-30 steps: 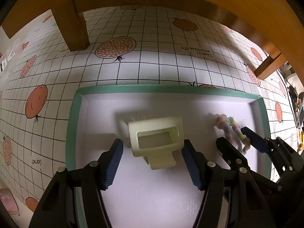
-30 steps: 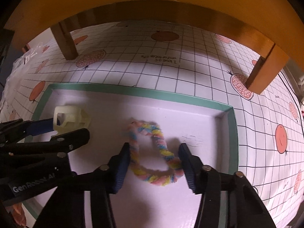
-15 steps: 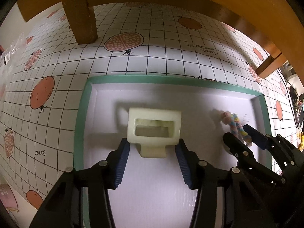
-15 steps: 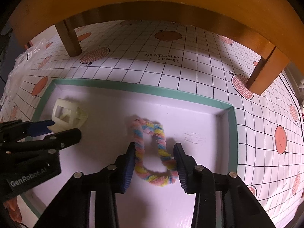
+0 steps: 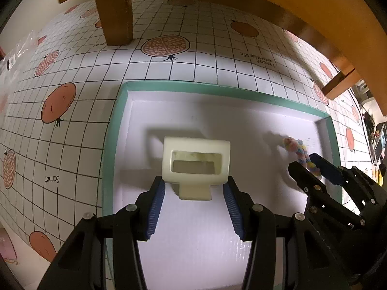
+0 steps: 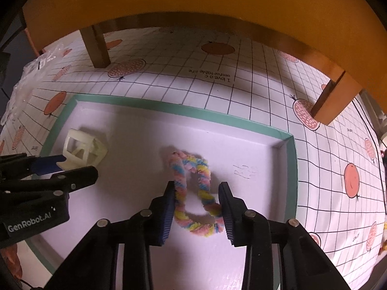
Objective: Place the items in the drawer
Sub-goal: 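Grasp the cream block with the left tool while the right tool grasps the pipe-cleaner ring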
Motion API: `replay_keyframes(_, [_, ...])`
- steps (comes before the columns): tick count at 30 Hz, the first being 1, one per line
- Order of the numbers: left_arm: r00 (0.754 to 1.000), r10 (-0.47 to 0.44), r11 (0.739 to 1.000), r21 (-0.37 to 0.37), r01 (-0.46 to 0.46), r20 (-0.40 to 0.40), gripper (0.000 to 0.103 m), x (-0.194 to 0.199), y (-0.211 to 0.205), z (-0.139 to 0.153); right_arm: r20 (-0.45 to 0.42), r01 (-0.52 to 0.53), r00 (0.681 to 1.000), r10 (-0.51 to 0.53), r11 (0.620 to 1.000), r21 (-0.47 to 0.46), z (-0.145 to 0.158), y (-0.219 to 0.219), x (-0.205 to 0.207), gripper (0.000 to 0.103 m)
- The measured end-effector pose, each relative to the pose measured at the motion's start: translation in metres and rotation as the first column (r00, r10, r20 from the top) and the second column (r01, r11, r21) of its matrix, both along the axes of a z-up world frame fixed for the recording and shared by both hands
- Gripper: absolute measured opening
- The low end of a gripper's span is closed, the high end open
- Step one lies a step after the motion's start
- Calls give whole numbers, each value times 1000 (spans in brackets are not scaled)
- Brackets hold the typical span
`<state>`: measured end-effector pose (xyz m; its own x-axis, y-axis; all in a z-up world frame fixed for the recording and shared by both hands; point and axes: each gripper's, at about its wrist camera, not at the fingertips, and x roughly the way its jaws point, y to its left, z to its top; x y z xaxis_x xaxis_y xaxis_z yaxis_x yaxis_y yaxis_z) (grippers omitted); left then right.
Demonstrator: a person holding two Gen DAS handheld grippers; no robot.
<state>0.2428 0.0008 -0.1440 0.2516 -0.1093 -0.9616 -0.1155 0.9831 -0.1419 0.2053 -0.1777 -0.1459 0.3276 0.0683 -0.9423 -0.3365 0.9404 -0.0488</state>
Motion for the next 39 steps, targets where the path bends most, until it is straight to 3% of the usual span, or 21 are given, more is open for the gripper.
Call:
replay_keyframes(10, [999,20,999,-40,-18,47,51,-7,13,20,77,16,997,-19,999,42,24,-4,-8,36])
replay_keyframes(12, [998,17,998,-60,-14,56,17,-7,14,27,99,32,994,-38,997,65,32,-7,-10,36])
replay_keyframes(19, [997,23,996,-93,-15,80,17,-8,16,35,141,76,985,-96,987,142,55,-12,-17,36])
replay_keyframes(31, [995,3,991,-130,10,97,18,-13,24,29,107,143,980,-167,968,206,57,-27,-20,36])
replay_keyframes(35, [994,-41,993,-109,52,106,36,-13,16,23,97,158,978,-183,962,223,55,-31,-19,36])
replay_keyframes(39, [994,-42,993,-104,53,98,37,-10,16,15,80,174,977,-197,957,232,53,-33,-18,36])
